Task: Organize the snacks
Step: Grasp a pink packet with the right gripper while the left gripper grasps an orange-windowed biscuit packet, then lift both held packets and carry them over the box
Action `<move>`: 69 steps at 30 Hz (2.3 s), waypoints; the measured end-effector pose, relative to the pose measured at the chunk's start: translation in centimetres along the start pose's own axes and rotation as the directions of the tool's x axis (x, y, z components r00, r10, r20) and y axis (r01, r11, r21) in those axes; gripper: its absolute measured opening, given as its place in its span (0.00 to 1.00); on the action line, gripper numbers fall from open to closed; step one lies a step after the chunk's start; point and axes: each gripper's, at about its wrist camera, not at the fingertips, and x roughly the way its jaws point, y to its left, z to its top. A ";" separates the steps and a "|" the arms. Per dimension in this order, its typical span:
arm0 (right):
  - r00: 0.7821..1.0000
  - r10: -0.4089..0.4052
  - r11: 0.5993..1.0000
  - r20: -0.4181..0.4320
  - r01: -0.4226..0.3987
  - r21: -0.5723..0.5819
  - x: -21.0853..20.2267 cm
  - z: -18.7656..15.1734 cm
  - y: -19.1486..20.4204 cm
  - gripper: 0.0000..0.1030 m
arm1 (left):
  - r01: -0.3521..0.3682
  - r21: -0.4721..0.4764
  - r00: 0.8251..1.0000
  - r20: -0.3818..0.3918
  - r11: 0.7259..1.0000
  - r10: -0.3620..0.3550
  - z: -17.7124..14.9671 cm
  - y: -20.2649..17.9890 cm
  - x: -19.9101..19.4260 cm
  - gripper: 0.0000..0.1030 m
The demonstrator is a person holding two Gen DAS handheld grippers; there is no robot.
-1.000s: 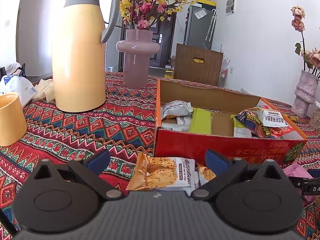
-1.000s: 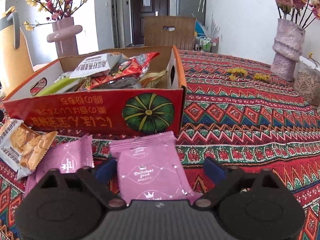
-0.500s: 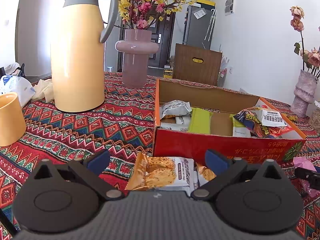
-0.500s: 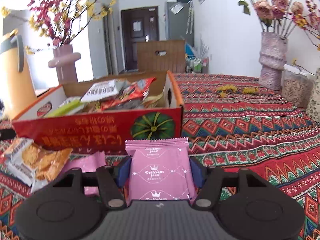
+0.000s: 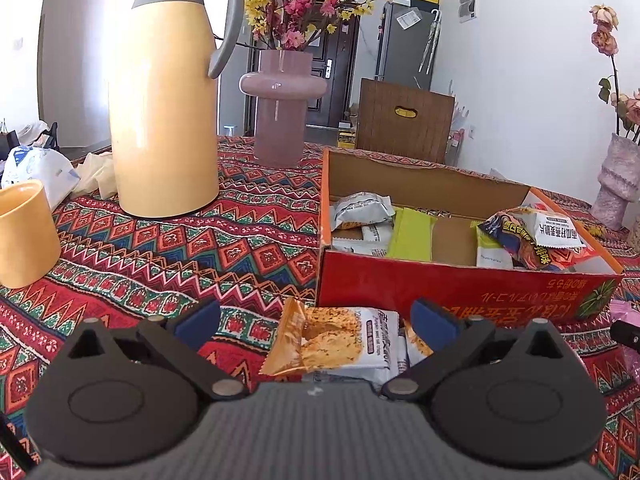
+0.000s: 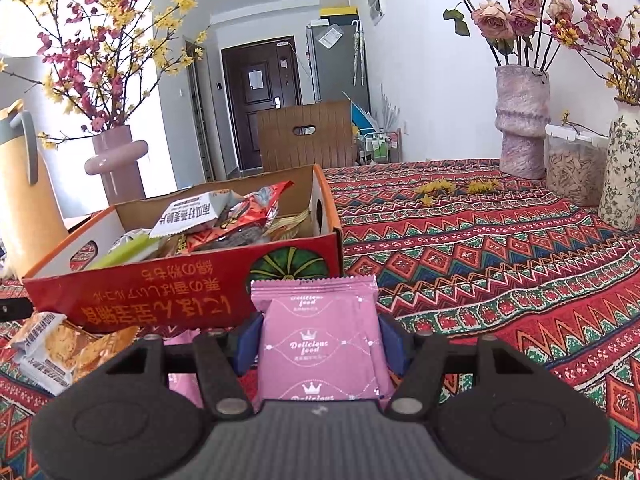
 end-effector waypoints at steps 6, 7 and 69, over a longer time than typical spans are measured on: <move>1.000 0.011 1.000 0.009 -0.011 0.013 -0.1 0.0 -0.2 0.59 | -0.007 -0.019 1.000 -0.025 1.000 0.006 0.4 1.0 -0.6 1.00; 1.000 0.013 1.000 0.012 -0.013 0.014 -0.2 0.0 -0.3 0.59 | -0.011 -0.017 0.999 -0.031 1.000 0.010 0.4 1.1 -0.6 1.00; 0.988 0.035 0.999 0.148 -0.035 -0.001 -3.5 1.0 0.3 0.59 | 0.121 0.039 0.992 -0.048 0.992 -0.119 3.7 -1.9 -3.4 0.66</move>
